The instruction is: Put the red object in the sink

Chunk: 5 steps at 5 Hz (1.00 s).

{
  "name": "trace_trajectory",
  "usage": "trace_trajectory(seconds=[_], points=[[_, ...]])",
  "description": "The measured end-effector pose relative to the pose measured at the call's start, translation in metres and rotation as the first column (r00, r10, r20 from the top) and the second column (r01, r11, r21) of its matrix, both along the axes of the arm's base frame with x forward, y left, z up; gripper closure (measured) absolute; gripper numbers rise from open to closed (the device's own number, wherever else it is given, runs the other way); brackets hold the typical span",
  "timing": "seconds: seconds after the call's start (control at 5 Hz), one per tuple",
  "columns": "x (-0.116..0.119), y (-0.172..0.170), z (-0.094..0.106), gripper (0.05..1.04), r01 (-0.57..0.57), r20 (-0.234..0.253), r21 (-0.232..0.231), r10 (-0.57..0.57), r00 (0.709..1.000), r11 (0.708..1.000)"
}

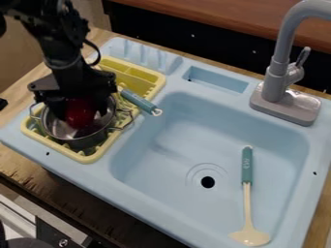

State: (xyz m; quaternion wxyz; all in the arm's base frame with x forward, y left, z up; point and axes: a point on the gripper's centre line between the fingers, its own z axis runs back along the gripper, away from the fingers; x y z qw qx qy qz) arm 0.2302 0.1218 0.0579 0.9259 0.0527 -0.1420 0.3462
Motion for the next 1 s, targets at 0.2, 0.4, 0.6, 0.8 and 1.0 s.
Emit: trace_trajectory(seconds=[0.2,0.4,0.6,0.8,1.0], points=[[0.005,-0.001,0.030,0.278,-0.017,0.014,-0.023,0.017,1.000,1.000],[0.007,-0.009,0.049,0.278,-0.014,-0.010,-0.058,0.013,1.000,0.998],[0.008,-0.022,0.059,0.278,-0.014,-0.029,-0.076,0.012,0.999,0.997],[0.019,-0.059,0.065,0.278,0.022,0.000,-0.081,-0.022,1.000,0.996],[0.025,-0.093,0.068,0.278,0.075,-0.005,-0.083,-0.076,0.997,0.994]])
